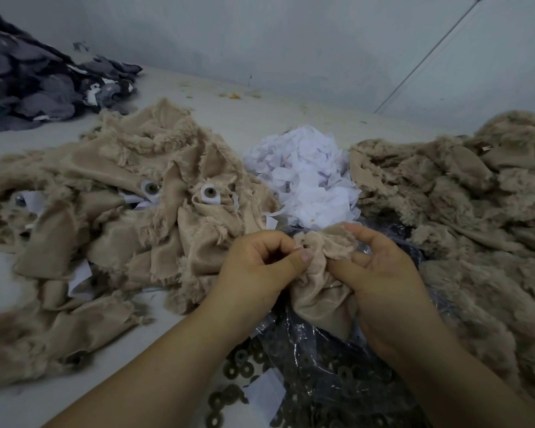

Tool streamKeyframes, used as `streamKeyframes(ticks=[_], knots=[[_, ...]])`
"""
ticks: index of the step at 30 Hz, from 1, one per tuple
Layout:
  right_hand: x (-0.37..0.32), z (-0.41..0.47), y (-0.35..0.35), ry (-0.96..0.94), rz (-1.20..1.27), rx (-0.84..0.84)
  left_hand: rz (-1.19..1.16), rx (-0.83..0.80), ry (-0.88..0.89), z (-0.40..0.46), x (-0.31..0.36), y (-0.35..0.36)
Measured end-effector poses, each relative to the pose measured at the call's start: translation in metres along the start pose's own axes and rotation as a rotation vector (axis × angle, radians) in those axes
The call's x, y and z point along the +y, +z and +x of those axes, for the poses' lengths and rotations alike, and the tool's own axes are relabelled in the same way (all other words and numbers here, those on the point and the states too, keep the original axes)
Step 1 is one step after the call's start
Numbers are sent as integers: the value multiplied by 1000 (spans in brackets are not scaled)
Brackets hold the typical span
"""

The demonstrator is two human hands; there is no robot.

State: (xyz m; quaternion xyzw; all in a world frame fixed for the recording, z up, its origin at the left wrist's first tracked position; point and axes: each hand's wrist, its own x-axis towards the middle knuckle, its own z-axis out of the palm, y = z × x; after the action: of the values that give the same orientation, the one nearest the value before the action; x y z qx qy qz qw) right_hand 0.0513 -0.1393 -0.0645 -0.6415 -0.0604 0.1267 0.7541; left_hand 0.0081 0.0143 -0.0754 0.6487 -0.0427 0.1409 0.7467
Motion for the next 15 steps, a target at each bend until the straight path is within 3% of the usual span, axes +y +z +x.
streamKeyframes(ticks=[9,15], knots=[[-1,-1,-1,8,0,4,128,-51,42,0,-4,-1],[1,-3,0,-82,-99,22,30,0,-59,1,-2,-2]])
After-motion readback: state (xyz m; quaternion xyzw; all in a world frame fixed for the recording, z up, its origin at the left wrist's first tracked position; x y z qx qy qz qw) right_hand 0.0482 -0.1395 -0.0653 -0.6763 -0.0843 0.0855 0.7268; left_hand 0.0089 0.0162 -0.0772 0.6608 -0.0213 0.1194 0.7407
